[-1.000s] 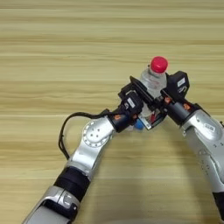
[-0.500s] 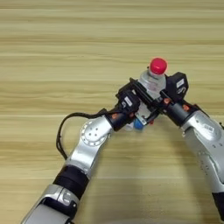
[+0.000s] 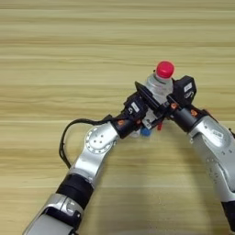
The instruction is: Move the objects on the table
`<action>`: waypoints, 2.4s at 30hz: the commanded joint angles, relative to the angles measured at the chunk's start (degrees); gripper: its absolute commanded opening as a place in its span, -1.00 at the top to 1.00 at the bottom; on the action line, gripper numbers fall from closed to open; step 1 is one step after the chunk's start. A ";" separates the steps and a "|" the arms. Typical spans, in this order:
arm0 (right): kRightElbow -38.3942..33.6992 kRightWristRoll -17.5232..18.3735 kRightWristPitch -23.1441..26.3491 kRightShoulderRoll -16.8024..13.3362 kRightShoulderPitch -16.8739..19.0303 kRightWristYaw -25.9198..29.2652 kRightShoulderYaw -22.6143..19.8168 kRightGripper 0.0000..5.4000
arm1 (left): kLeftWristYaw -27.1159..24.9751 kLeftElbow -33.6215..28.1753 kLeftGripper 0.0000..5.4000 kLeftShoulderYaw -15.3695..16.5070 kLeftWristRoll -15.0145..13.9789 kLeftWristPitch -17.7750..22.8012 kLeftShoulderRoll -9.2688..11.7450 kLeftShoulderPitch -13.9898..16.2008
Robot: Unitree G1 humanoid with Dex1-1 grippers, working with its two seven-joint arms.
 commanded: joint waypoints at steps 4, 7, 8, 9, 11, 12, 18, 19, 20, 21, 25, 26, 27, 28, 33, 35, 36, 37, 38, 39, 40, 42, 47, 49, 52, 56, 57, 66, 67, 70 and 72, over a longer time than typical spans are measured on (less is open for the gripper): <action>1.37 -0.60 -0.77 0.37 -1.36 0.22 0.30 -0.43 | -0.39 -0.03 -0.26 0.33 -0.14 -0.24 -0.18 -1.36; 1.71 -0.75 -1.14 0.35 -1.45 0.23 0.32 -0.57 | -0.41 -0.02 -0.22 0.43 -0.12 -0.26 -0.22 -1.35; 1.78 -0.78 -1.33 0.33 -1.47 0.30 0.35 -0.61 | -0.41 0.00 -0.21 0.46 -0.10 -0.26 -0.22 -1.36; 1.84 -0.63 -1.41 0.30 -1.48 0.55 0.42 -0.64 | -0.41 0.00 -0.21 0.48 -0.09 -0.26 -0.23 -1.36; 1.74 0.11 -1.27 0.28 -1.34 1.30 0.63 -0.73 | -0.41 0.01 -0.19 0.53 -0.07 -0.26 -0.24 -1.37; 1.68 0.48 -1.13 0.33 -1.26 1.54 0.66 -0.78 | -0.41 0.02 -0.19 0.54 -0.05 -0.26 -0.24 -1.38; 1.35 0.35 -3.54 0.46 -1.25 1.86 0.43 -1.00 | -0.44 0.06 -0.18 0.64 0.01 -0.30 -0.26 -1.40; 1.06 0.35 -4.42 0.55 -1.24 1.82 0.22 -1.00 | -0.43 0.07 -0.18 0.65 0.03 -0.31 -0.26 -1.40; 0.79 0.43 -5.24 0.68 -1.23 1.70 -0.02 -1.00 | -0.42 0.08 -0.18 0.66 0.05 -0.32 -0.26 -1.40; 0.53 0.61 -5.94 0.82 -1.24 1.61 -0.27 -1.00 | -0.42 0.09 -0.17 0.68 0.07 -0.34 -0.26 -1.41; -0.97 1.80 -9.61 1.15 -0.93 2.34 -1.01 -1.00 | -0.21 0.50 -0.17 0.77 0.17 -0.49 -0.37 -1.58; -1.58 2.17 -10.44 1.25 -0.73 2.67 -1.11 -1.00 | -0.09 0.52 -0.17 0.83 0.20 -0.46 -0.37 -1.61; -2.29 2.79 -11.13 1.45 -0.50 3.04 -1.25 -1.00 | 0.15 0.61 -0.17 0.93 0.26 -0.38 -0.37 -1.70; -3.02 3.63 -11.57 1.62 -0.26 3.42 -1.39 -1.00 | 0.37 0.74 -0.17 1.05 0.32 -0.30 -0.37 -1.80; -6.01 6.82 -13.21 1.80 0.39 4.35 -2.33 -1.00 | 0.92 1.05 -0.17 1.20 0.44 -0.25 -0.28 -2.03; -7.03 8.20 -13.76 1.81 0.49 4.62 -2.88 -1.00 | 1.01 1.14 -0.17 1.23 0.48 -0.30 -0.28 -2.06; -7.30 8.74 -13.94 1.78 0.49 4.63 -3.15 -1.00 | 1.04 1.16 -0.17 1.24 0.50 -0.31 -0.28 -2.08; -7.20 8.93 -14.27 1.81 0.33 4.33 -3.62 -1.00 | 1.15 1.20 -0.17 1.31 0.51 -0.33 -0.28 -2.11; -6.87 8.84 -14.53 1.84 0.07 3.88 -4.12 -1.00 | 1.33 1.25 -0.17 1.43 0.50 -0.34 -0.28 -2.18; -6.28 8.41 -14.94 1.91 -0.31 3.31 -4.71 -1.00 | 1.62 1.33 -0.17 1.66 0.49 -0.38 -0.26 -2.33; -5.87 8.09 -15.21 1.95 -0.57 2.93 -5.09 -1.00 | 1.83 1.37 -0.17 1.82 0.48 -0.41 -0.24 -2.44; -4.13 6.52 -16.49 2.27 -1.60 1.15 -6.73 -1.00 | 2.49 1.34 -0.17 2.73 0.05 -0.49 -0.10 -2.93; 1.01 2.57 -19.76 2.35 -5.15 -5.52 -12.74 -1.00 | 3.82 0.92 -0.17 5.14 -1.09 -1.04 -0.10 -4.02; 3.46 2.57 -19.79 2.05 -6.62 -7.36 -14.94 -1.00 | 4.22 0.48 -0.17 5.93 -1.38 -1.19 -0.22 -4.19; 6.22 2.49 -19.21 1.56 -8.38 -9.18 -16.92 -1.00 | 4.49 -0.06 -0.17 7.21 -2.31 -0.60 -0.32 -4.41; 9.86 0.00 -18.54 0.41 -9.82 -11.98 -18.63 -1.00 | 5.44 -0.22 -0.17 8.49 -2.74 -0.24 0.00 -4.81; 12.74 -1.98 -17.99 -0.57 -10.66 -13.99 -19.64 -1.00 | 5.81 -0.06 -0.17 9.00 -3.02 0.03 0.13 -4.96; 34.12 -12.47 -13.46 -6.40 -16.94 -23.94 -21.87 -1.00 | 9.93 2.46 -0.16 12.09 -2.05 0.88 0.94 -6.36; 35.53 -12.61 -13.35 -6.72 -17.48 -24.30 -22.18 -1.00 | 10.33 2.95 -0.16 12.49 -2.07 0.91 1.18 -6.48; 38.17 -13.04 -13.62 -7.55 -18.52 -25.15 -22.73 -1.00 | 11.61 4.46 -0.16 13.48 -1.83 0.75 1.98 -6.81; 38.98 -12.52 -13.86 -7.67 -18.93 -25.12 -23.11 -1.00 | 12.34 5.72 -0.16 14.09 -1.67 0.73 2.48 -7.15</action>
